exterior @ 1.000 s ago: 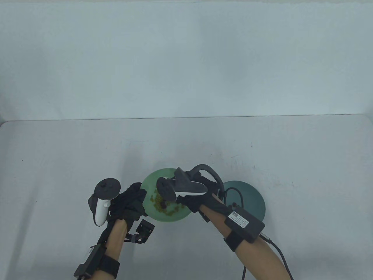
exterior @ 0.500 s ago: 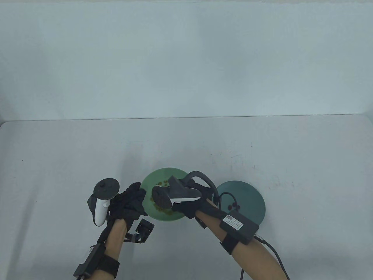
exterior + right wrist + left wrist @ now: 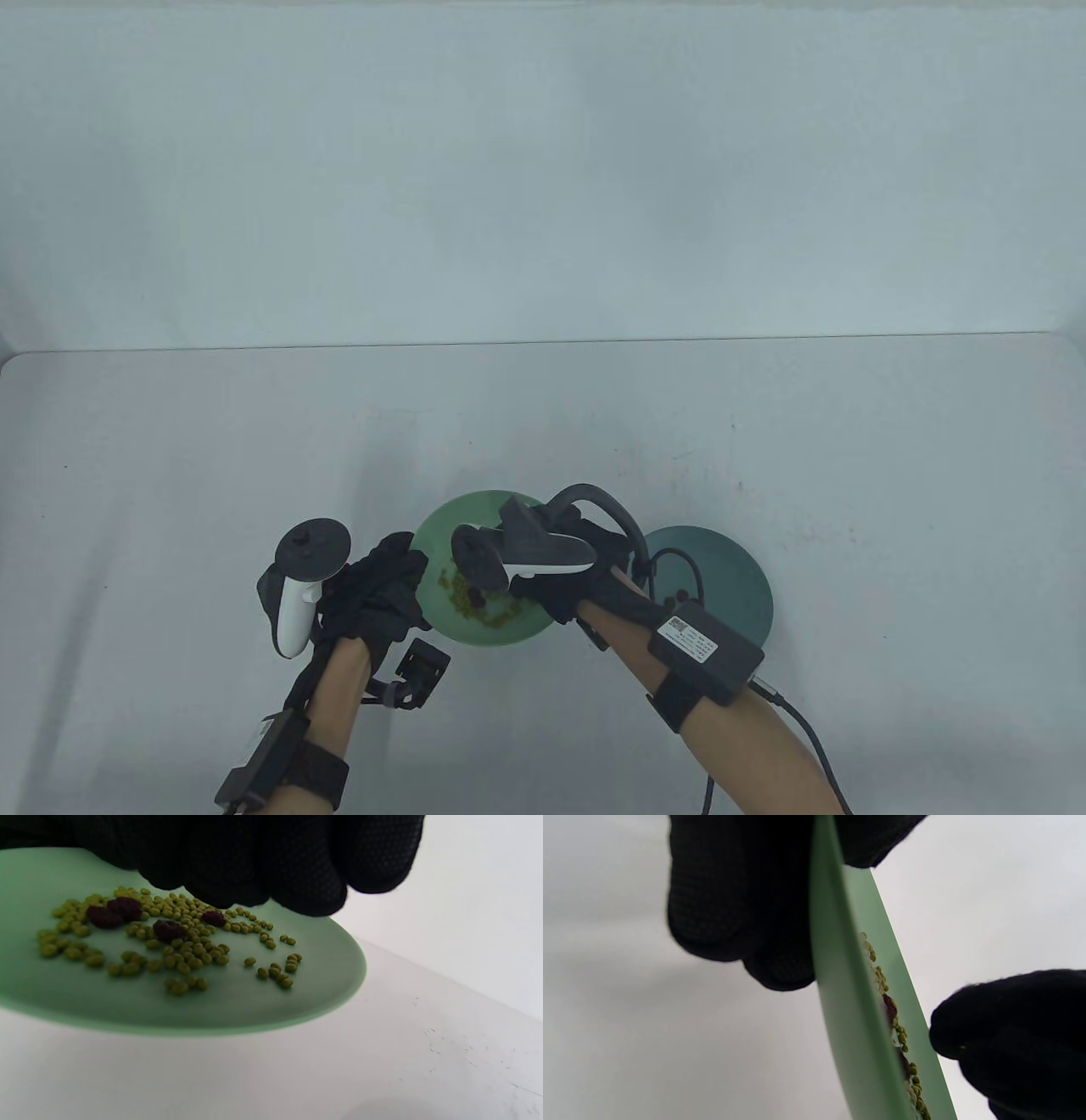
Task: Pick cranberries with hand pinch into plate
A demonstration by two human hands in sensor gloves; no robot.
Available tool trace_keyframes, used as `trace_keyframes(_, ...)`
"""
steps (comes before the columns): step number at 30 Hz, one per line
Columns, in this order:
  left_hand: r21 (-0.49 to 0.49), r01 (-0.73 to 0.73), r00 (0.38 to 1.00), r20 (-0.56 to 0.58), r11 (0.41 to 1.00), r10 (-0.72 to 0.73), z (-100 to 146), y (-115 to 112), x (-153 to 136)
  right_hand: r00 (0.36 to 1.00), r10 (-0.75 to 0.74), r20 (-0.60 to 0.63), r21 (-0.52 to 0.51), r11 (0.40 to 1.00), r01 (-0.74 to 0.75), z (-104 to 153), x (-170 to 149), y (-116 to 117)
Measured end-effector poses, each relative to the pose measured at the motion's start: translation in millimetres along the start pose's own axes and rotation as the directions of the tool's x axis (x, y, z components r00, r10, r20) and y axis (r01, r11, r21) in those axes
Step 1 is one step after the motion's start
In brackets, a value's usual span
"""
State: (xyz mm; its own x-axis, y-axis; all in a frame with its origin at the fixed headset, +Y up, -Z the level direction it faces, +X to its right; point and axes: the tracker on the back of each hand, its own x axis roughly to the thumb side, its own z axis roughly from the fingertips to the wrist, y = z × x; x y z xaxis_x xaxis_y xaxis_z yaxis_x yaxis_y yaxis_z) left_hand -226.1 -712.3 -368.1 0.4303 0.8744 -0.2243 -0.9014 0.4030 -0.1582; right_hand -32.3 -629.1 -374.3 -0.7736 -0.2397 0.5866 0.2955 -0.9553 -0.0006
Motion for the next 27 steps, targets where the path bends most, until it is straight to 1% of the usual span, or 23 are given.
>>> trace_keyframes(9,0.002,-0.004,1.000,0.001,1.000,0.004,0.1,0.2,0.1,0.999,0.047,-0.008,0.001,0.999,-0.047,-4.8,5.6,11.7)
trace_keyframes(15,0.007,0.002,1.000,-0.001,1.000,-0.002,0.3,0.3,-0.2,0.999,0.052,-0.001,-0.012,0.999,-0.052,-4.5,8.0,15.6)
trace_keyframes(18,0.002,-0.009,1.000,-0.007,1.000,0.009,-0.2,0.6,-1.3,0.998,0.067,0.010,-0.028,0.997,-0.067,-3.0,11.0,16.1)
trace_keyframes(27,0.005,-0.036,0.999,-0.010,0.999,0.036,0.0,2.8,-2.4,0.995,0.094,0.025,-0.035,0.995,-0.093,-2.5,15.7,14.7)
